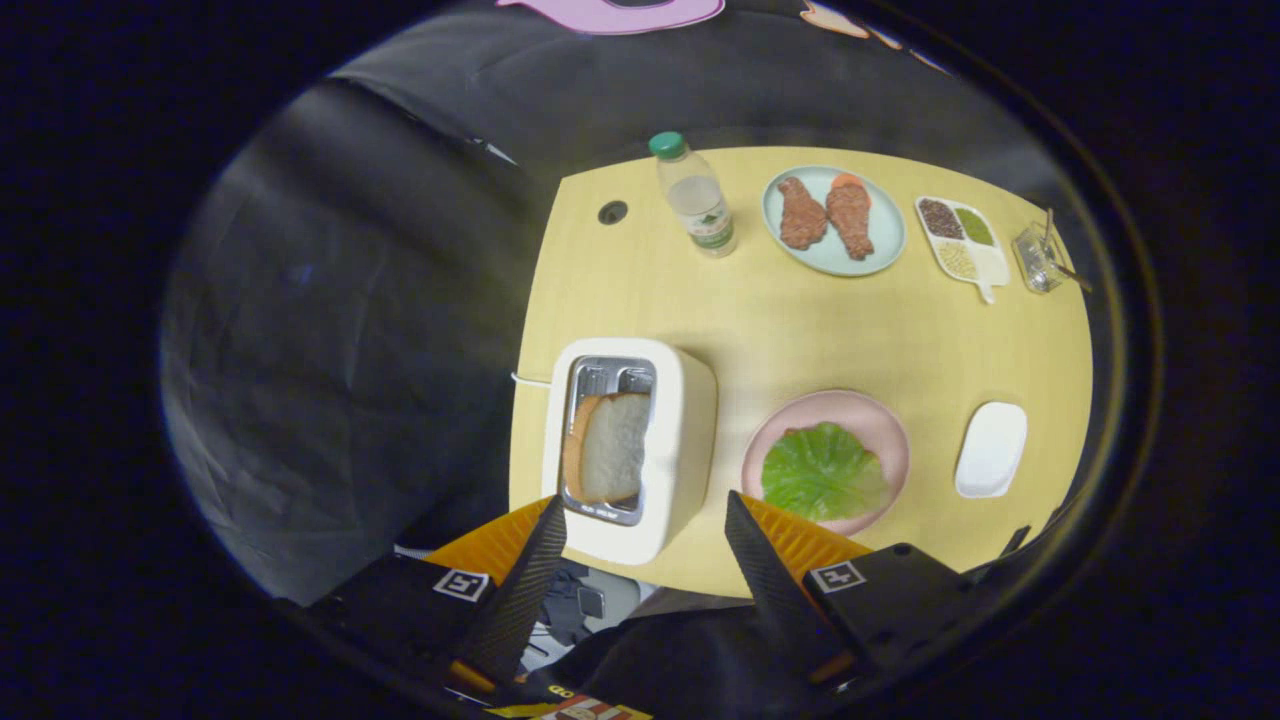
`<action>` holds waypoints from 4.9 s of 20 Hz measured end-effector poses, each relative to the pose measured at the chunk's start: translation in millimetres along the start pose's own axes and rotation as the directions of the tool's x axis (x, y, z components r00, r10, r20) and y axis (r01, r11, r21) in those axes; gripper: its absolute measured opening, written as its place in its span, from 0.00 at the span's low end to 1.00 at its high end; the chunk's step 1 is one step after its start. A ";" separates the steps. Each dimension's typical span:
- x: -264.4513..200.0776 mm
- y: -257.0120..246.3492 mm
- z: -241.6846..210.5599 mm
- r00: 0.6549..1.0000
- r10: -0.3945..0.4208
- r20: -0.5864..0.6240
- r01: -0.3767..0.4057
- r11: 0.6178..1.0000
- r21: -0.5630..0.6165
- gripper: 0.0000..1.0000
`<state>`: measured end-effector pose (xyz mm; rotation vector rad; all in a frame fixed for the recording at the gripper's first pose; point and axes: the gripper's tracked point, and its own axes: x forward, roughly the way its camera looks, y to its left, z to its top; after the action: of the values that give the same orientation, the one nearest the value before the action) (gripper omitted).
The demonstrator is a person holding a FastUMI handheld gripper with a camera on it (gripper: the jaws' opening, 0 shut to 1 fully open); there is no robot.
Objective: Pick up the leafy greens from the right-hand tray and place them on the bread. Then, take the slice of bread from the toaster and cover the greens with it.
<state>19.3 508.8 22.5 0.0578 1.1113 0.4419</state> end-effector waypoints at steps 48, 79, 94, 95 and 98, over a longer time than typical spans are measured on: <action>-82.7 -109.7 -28.5 0.995 -0.005 0.097 -0.012 0.985 0.173 0.12; 22.5 -476.3 -43.3 0.993 0.046 0.109 -0.066 0.982 0.180 0.12; -7.4 -439.1 -40.2 0.958 0.143 0.249 -0.203 0.950 0.237 0.09; -14.7 -421.5 -39.3 0.950 0.181 0.254 -0.245 0.938 0.247 0.09; -28.8 -364.7 -32.4 0.920 0.292 0.260 -0.354 0.905 0.237 0.08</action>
<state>95.4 159.9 -63.3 0.5390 0.9397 0.5587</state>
